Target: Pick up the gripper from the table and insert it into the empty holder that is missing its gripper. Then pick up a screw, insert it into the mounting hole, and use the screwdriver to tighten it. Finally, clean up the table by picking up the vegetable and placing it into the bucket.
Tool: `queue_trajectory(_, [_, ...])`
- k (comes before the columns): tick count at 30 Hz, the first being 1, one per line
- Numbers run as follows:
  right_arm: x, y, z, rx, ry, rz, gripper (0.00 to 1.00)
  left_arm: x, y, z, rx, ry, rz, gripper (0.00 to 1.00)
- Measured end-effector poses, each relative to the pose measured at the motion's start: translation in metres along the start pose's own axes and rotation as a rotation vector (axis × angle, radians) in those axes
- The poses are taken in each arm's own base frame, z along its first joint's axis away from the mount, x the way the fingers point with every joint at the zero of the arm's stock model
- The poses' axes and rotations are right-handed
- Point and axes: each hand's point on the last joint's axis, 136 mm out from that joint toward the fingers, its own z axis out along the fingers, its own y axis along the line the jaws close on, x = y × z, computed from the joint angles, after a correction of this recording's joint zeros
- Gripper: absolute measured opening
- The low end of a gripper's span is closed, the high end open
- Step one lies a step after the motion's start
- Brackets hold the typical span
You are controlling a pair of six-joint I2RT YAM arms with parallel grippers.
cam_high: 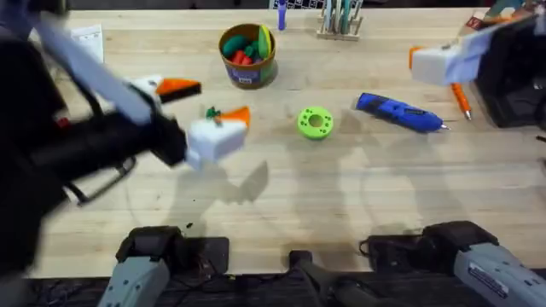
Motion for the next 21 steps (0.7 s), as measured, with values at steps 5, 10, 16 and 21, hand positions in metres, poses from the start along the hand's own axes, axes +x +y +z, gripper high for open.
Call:
queue_trajectory(5, [0.027, 0.005, -0.004, -0.016, 0.102, 0.122, 0.984, -0.023, 0.029, 0.003, -0.091, 0.160, -0.061, 0.985])
queue_trajectory(10, [0.051, 0.009, 0.007, -0.017, 0.162, 0.200, 0.985, -0.024, 0.054, 0.010, -0.166, 0.276, -0.106, 0.986])
queue_trajectory(16, [0.084, 0.013, 0.018, -0.017, 0.244, 0.246, 0.985, 0.015, 0.107, 0.013, -0.391, 0.532, -0.180, 0.986])
queue_trajectory(21, [0.082, 0.013, 0.017, -0.016, 0.234, 0.250, 0.986, 0.047, 0.131, 0.032, -0.449, 0.696, -0.259, 0.986])
